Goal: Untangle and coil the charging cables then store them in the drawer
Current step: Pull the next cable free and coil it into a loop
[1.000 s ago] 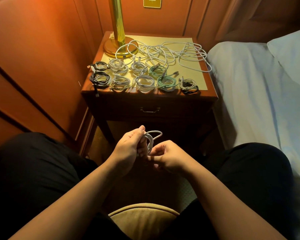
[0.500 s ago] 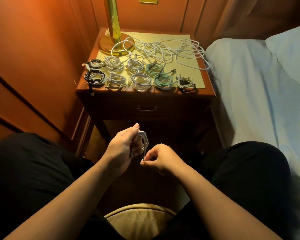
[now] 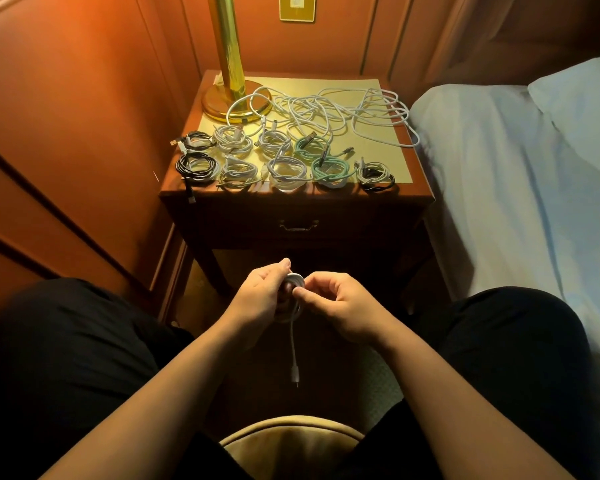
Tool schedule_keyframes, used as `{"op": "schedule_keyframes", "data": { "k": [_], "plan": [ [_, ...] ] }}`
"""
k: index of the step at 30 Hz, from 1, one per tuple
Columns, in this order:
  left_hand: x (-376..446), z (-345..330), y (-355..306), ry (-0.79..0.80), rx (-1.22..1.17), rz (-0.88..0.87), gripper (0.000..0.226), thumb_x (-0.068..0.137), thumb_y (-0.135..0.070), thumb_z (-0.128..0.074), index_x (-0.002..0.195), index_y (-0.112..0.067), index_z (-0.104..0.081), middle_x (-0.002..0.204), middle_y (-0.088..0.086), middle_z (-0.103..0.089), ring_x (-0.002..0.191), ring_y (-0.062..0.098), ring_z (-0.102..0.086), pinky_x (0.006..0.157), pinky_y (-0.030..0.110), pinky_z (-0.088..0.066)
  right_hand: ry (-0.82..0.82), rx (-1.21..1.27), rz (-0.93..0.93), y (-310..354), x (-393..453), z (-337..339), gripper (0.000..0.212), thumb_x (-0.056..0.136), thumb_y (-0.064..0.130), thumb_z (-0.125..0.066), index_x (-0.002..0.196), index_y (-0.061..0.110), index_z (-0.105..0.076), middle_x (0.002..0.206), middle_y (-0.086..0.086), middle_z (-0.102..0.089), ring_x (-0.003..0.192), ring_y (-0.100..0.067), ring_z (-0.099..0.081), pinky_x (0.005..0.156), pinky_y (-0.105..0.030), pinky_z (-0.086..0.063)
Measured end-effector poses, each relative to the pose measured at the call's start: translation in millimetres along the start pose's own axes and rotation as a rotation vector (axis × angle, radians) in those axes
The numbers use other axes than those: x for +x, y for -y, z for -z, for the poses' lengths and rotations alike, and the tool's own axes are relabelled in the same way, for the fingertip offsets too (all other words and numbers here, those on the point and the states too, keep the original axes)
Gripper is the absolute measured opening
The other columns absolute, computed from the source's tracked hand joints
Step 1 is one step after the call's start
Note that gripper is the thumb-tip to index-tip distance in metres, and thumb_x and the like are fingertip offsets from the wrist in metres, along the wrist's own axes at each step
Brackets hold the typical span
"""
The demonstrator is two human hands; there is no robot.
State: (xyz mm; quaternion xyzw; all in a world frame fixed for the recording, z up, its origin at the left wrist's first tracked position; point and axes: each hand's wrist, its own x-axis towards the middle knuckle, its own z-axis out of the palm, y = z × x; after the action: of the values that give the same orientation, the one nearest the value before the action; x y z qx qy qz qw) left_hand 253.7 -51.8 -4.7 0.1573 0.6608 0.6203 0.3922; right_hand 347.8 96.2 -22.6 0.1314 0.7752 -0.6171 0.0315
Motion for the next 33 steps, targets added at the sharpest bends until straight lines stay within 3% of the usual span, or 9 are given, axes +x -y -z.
{"op": "schedule_keyframes", "data": {
  "k": [7,9,12,15,18,21,28,31,33],
  "plan": [
    [5,8,8,-0.057,0.044,-0.019,0.028,0.109,-0.034,-0.042,0.102,-0.009,-0.053,0.065,-0.005,-0.061,0.056,0.007,-0.061,0.051,0.025,-0.049,-0.027,-0.065,0.040,-5,3,-8,0.013,0.103,0.030,-0.064,0.108,0.022,-0.072,0.101,-0.005,-0.076,0.098,-0.027,-0.074,0.091,-0.057,-0.058],
    [6,11,10,-0.080,0.051,-0.057,0.028,0.109,-0.034,-0.043,0.103,-0.008,-0.054,0.062,-0.003,-0.060,0.057,0.012,-0.061,0.053,0.028,-0.050,-0.055,-0.091,0.039,-5,4,-9,0.012,0.103,0.030,-0.063,0.106,0.022,-0.072,0.099,-0.003,-0.076,0.095,-0.024,-0.074,0.090,-0.054,-0.058],
    [10,12,15,-0.168,0.099,-0.161,0.026,0.107,-0.030,-0.050,0.101,-0.010,-0.064,0.078,0.003,-0.068,0.074,0.018,-0.068,0.068,0.037,-0.059,-0.152,-0.116,0.050,-4,6,-6,0.011,0.103,0.029,-0.064,0.102,0.023,-0.073,0.094,-0.002,-0.076,0.091,-0.022,-0.073,0.087,-0.050,-0.059],
    [12,18,20,-0.254,0.204,-0.177,0.022,0.090,-0.033,-0.077,0.105,-0.019,-0.069,0.098,0.003,-0.073,0.093,0.015,-0.071,0.084,0.035,-0.061,-0.289,-0.106,0.054,-4,4,2,0.012,0.103,0.029,-0.063,0.098,0.024,-0.073,0.089,-0.001,-0.074,0.086,-0.020,-0.071,0.082,-0.046,-0.059],
    [11,24,17,-0.115,0.227,-0.104,0.034,0.071,-0.029,-0.092,0.095,-0.012,-0.074,0.091,0.008,-0.077,0.089,0.024,-0.075,0.073,0.037,-0.060,-0.346,-0.007,0.026,-5,4,10,0.016,0.104,0.030,-0.062,0.095,0.022,-0.073,0.082,0.005,-0.072,0.078,-0.012,-0.068,0.076,-0.038,-0.057],
    [7,19,15,0.020,0.211,-0.025,0.025,0.073,-0.019,-0.088,0.091,-0.005,-0.077,0.088,0.010,-0.079,0.085,0.025,-0.077,0.060,0.032,-0.057,-0.316,0.099,0.016,-3,5,9,0.019,0.106,0.028,-0.059,0.095,0.019,-0.072,0.072,0.013,-0.066,0.066,0.002,-0.058,0.065,-0.018,-0.045],
    [4,14,20,-0.120,0.167,-0.022,0.034,0.071,-0.030,-0.084,0.090,-0.003,-0.078,0.085,0.011,-0.079,0.084,0.032,-0.077,0.071,0.041,-0.059,-0.210,0.350,-0.100,0,10,2,0.021,0.106,0.024,-0.057,0.098,0.012,-0.072,0.064,0.010,-0.055,0.054,-0.003,-0.043,0.049,-0.015,-0.033],
    [5,14,23,-0.132,0.117,0.000,0.016,0.079,-0.016,-0.084,0.089,-0.005,-0.080,0.086,0.013,-0.079,0.087,0.037,-0.075,0.073,0.040,-0.059,-0.215,0.390,-0.169,0,13,0,0.021,0.105,0.025,-0.059,0.097,0.012,-0.073,0.062,0.011,-0.057,0.052,-0.001,-0.046,0.048,-0.013,-0.035],
    [5,14,21,-0.106,0.043,0.057,0.021,0.077,-0.014,-0.086,0.094,-0.004,-0.079,0.090,0.013,-0.079,0.090,0.029,-0.077,0.074,0.036,-0.063,-0.214,0.390,-0.190,1,14,1,0.021,0.105,0.025,-0.059,0.098,0.012,-0.074,0.063,0.011,-0.058,0.052,0.000,-0.046,0.047,-0.012,-0.034]
  ]
}}
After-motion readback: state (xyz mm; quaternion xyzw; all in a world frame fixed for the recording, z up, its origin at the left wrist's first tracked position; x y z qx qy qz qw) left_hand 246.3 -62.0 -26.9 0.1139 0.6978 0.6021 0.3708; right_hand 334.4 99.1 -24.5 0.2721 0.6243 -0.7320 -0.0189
